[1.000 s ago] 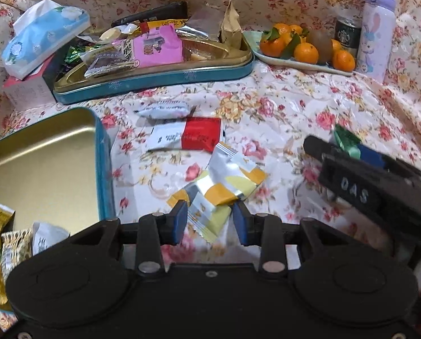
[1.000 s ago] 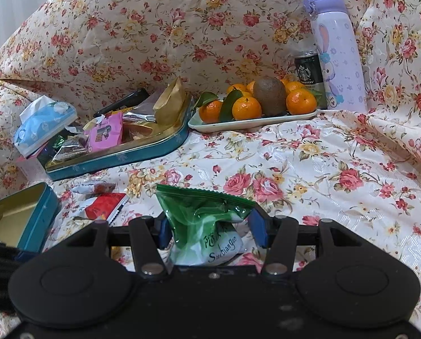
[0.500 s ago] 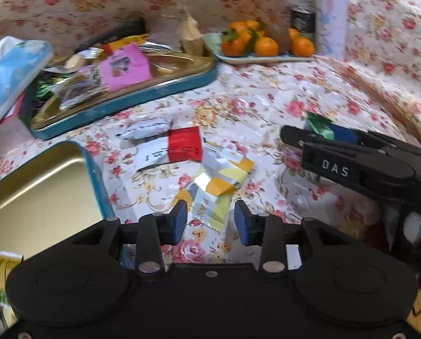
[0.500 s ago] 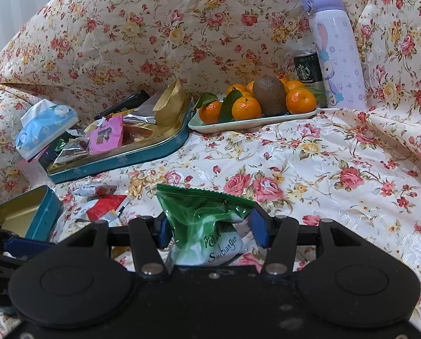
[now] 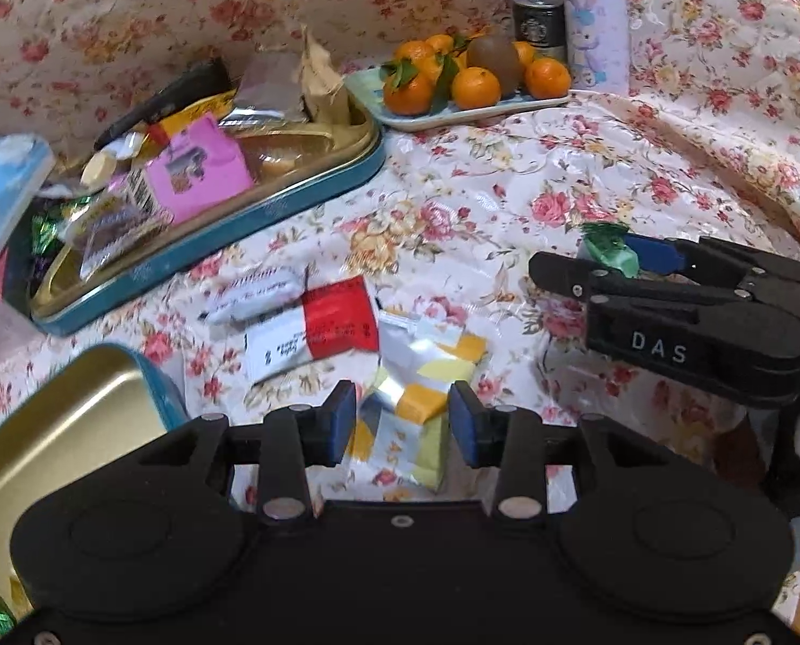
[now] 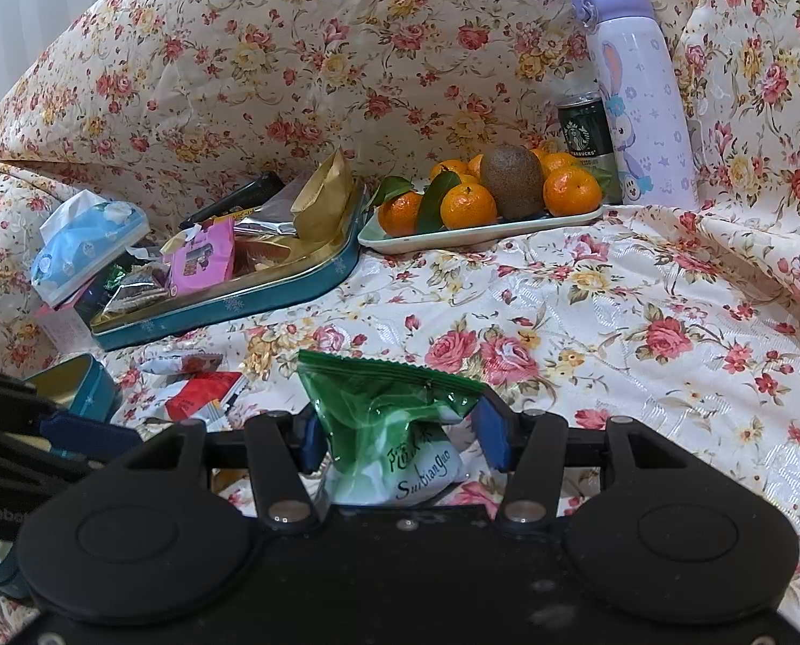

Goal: Organize snacks
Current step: 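Move the left tool toward the yellow-and-orange packet, then grasp the yellow-and-orange packet with the left tool and lift it, then carry the green packet and yellow-and-orange packet over the tray with both tools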

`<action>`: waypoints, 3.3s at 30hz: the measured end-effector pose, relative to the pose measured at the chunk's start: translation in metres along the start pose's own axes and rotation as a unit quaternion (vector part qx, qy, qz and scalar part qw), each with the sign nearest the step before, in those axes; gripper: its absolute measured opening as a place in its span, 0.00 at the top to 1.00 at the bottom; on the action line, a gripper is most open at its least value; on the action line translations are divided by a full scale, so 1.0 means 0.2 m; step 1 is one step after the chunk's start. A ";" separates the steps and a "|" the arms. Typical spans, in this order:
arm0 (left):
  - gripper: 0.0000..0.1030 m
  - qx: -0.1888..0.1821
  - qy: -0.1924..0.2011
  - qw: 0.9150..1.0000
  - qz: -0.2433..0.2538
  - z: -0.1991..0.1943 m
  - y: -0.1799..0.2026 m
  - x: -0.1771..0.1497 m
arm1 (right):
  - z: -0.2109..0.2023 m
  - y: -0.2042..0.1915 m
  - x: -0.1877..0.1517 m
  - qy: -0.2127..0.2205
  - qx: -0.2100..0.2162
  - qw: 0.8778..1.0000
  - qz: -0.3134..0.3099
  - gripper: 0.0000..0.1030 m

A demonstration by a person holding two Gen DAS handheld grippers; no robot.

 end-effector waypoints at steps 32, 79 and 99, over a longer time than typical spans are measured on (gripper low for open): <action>0.49 -0.039 -0.014 0.999 0.030 0.11 0.06 0.04 | 0.00 0.00 0.00 0.002 0.002 1.000 0.003 0.45; 0.55 -0.020 -0.041 0.966 -0.253 -0.47 -0.35 -0.37 | -0.24 -0.30 -0.01 -0.080 -0.027 0.994 -0.075 0.49; 0.55 0.070 -0.049 0.940 -0.330 -0.68 -0.99 -0.80 | -0.56 -1.20 -0.36 -0.203 0.161 0.946 -0.194 0.49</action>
Point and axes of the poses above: each gripper's, at about its wrist camera, not at the fingertips, and z roughly the way its jaws point, y to its right, x to its top, the point moved 9 cm from there along z, roughly the way its jaws point, and after that the axes turned 4 degrees about -y, right-handed, at the moved point
